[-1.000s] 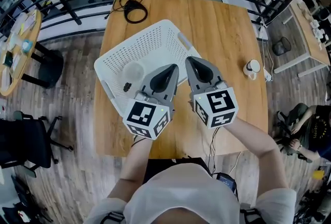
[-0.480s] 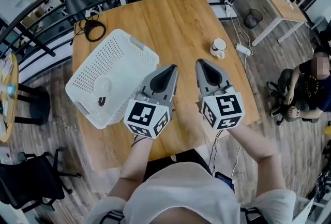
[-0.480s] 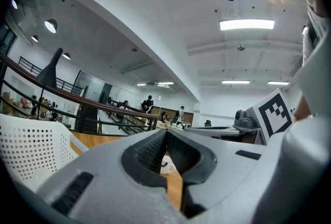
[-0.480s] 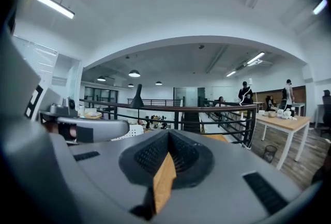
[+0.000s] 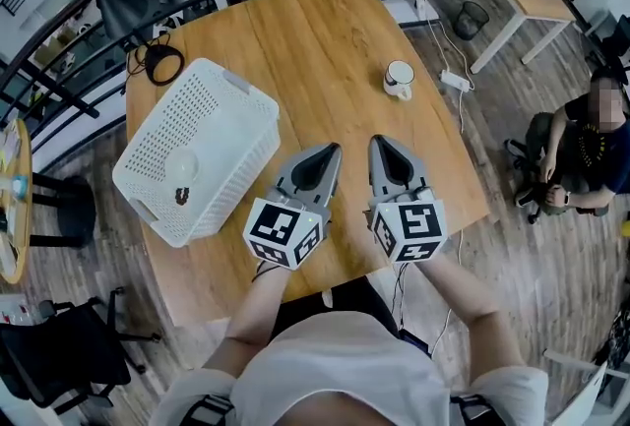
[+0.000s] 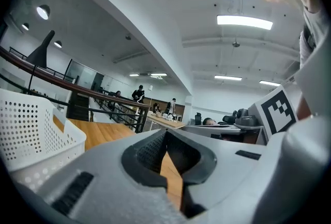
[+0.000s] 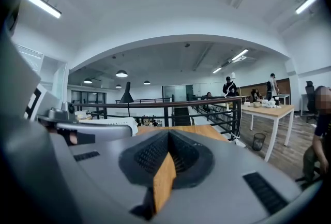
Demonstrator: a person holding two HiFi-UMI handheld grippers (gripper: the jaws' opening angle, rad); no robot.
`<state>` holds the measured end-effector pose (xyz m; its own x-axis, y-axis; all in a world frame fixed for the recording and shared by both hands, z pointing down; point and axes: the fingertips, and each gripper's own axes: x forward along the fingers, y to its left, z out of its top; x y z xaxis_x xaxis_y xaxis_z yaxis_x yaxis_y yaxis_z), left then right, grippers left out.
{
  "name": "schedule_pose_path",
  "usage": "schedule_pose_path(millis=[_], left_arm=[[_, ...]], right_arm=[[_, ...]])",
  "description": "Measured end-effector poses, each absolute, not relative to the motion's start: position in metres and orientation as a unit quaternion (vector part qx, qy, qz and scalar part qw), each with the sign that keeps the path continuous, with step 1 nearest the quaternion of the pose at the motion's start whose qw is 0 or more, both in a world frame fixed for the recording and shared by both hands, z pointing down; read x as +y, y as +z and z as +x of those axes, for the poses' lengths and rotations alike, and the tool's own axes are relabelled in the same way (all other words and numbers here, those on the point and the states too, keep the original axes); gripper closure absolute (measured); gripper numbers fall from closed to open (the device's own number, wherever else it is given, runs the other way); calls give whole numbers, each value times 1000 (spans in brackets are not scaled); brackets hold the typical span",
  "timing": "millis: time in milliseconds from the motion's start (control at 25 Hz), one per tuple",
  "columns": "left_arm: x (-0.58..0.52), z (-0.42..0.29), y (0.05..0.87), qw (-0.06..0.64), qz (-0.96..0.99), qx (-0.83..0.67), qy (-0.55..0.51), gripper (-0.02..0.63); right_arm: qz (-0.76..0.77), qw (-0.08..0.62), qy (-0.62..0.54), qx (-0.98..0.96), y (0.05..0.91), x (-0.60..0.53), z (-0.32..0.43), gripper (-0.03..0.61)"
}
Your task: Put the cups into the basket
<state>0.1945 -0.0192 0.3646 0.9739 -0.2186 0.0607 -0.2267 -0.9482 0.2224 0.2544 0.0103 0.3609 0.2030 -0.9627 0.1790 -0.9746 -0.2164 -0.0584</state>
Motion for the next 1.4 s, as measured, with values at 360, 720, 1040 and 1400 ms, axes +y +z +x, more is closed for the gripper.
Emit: schedule_pose_path(millis=[360,720,1040,1400], left_arm=[[-23,191,351,111,987,-118,-5,604],[-25,203,358,118,986,-116,-6,604],[-32,231,369,126,984,-127,2,604],[-45,259,385,137,979,-148,12,604]], right_arm=[[776,25,82,-625,356,8,257,566],[768,21,89,-634,362,-3,282,561],[754,36,115,-646,382,-15,318,323],[765,60,127,-628,406,-33,377,201]])
